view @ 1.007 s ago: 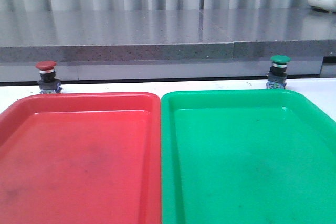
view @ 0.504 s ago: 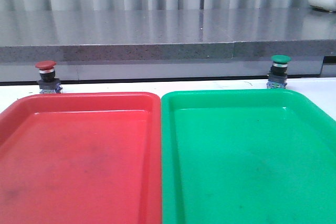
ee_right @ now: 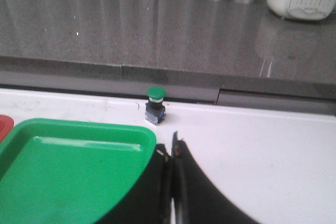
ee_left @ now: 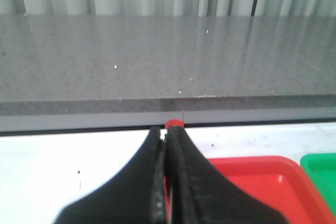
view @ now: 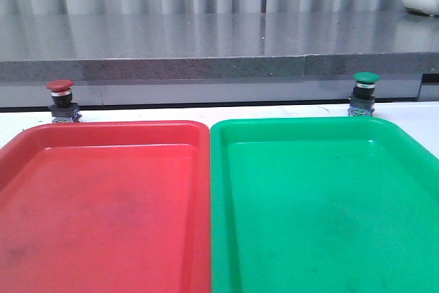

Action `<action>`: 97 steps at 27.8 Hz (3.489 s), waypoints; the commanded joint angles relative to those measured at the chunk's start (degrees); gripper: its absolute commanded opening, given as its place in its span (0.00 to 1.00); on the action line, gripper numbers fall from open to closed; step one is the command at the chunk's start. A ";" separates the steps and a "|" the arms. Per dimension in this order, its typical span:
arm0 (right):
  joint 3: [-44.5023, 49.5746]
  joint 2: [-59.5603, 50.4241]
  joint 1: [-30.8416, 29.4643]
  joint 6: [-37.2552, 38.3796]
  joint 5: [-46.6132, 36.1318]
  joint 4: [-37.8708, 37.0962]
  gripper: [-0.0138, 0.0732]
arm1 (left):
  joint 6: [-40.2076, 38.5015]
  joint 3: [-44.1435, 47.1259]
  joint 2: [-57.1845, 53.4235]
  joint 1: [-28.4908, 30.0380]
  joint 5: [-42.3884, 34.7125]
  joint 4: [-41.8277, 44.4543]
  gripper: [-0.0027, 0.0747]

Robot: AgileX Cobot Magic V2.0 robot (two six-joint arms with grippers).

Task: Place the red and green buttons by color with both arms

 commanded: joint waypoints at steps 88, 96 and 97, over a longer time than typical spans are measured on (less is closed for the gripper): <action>-3.20 18.72 -0.36 -1.14 1.64 0.00 0.80 | -0.16 -49.10 85.45 -3.71 -0.06 -0.01 0.76; -3.20 18.72 -0.36 -1.14 1.64 0.00 0.80 | -0.16 -53.68 90.05 -3.71 -0.19 -0.01 0.76; -3.20 18.72 -0.36 -1.14 1.64 0.00 0.80 | -0.16 -54.27 90.32 -3.71 -0.05 -0.01 0.76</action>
